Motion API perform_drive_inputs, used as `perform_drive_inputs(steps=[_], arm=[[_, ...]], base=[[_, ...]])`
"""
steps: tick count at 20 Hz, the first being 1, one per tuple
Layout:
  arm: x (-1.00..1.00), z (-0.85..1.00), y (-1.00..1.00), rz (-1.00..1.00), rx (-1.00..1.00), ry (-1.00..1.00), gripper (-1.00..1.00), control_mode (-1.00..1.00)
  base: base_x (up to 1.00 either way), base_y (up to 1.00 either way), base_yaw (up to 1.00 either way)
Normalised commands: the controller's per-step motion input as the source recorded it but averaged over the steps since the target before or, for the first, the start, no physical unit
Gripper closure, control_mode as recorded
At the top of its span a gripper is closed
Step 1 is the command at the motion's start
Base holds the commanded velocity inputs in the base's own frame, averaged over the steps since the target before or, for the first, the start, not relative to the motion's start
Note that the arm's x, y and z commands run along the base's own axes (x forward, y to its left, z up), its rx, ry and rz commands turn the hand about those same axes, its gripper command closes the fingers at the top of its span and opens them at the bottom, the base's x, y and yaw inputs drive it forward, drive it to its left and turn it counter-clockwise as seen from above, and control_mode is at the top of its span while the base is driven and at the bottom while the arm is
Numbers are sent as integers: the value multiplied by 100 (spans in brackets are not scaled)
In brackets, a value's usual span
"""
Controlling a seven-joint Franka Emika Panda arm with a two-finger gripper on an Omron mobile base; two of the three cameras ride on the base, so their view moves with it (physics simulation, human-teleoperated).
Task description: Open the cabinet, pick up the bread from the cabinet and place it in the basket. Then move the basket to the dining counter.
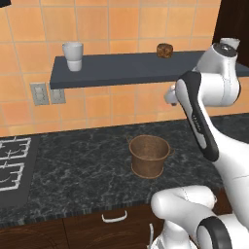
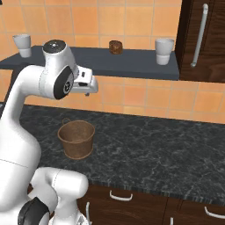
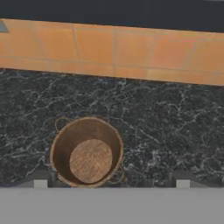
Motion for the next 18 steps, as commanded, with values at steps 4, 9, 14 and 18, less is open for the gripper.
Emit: perform_drive_inputs(steps=[4,9,14,18], arm=[[6,84,-25,-7,3,-23,-100,-100],[12,64,-40,-4,3,-27,-100,-100],[47,25,-25,-2,1,-18,-100,-100],[62,22,-23,0,0,0,-100,-100]], base=[[0,0,0],[0,0,0],[0,0,0],[0,0,0]])
